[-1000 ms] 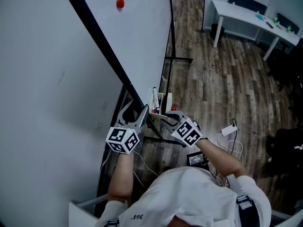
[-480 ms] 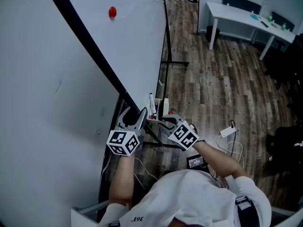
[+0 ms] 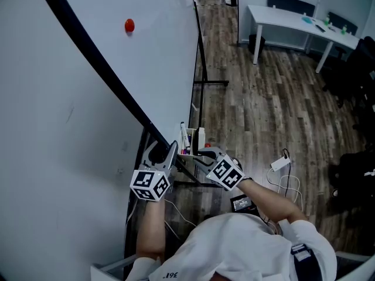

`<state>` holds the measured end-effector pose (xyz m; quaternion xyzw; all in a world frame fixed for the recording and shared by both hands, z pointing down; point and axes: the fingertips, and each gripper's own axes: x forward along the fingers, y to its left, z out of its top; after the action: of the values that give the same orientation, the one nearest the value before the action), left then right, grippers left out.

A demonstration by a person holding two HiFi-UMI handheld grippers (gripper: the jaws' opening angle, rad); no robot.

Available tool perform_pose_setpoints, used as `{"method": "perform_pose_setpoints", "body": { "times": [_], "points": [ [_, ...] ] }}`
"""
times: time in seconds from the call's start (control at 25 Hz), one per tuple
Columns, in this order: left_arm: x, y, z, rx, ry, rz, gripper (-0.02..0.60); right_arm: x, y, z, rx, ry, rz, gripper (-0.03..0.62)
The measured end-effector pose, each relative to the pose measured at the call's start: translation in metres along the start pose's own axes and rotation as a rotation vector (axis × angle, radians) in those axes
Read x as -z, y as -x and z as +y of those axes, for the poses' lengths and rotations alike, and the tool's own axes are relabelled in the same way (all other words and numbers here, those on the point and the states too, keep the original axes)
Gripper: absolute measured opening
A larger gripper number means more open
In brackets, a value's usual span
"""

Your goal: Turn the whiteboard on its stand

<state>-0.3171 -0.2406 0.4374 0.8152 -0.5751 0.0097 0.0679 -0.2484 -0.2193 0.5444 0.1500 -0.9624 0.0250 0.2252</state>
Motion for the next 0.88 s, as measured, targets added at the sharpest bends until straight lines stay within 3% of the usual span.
{"method": "perform_pose_setpoints", "body": {
  "times": [0.88],
  "points": [
    [0.0,0.036,-0.037,0.009,0.0,0.01,0.183,0.0,0.032,0.019,0.003,-0.038,-0.033,0.103]
  ]
}}
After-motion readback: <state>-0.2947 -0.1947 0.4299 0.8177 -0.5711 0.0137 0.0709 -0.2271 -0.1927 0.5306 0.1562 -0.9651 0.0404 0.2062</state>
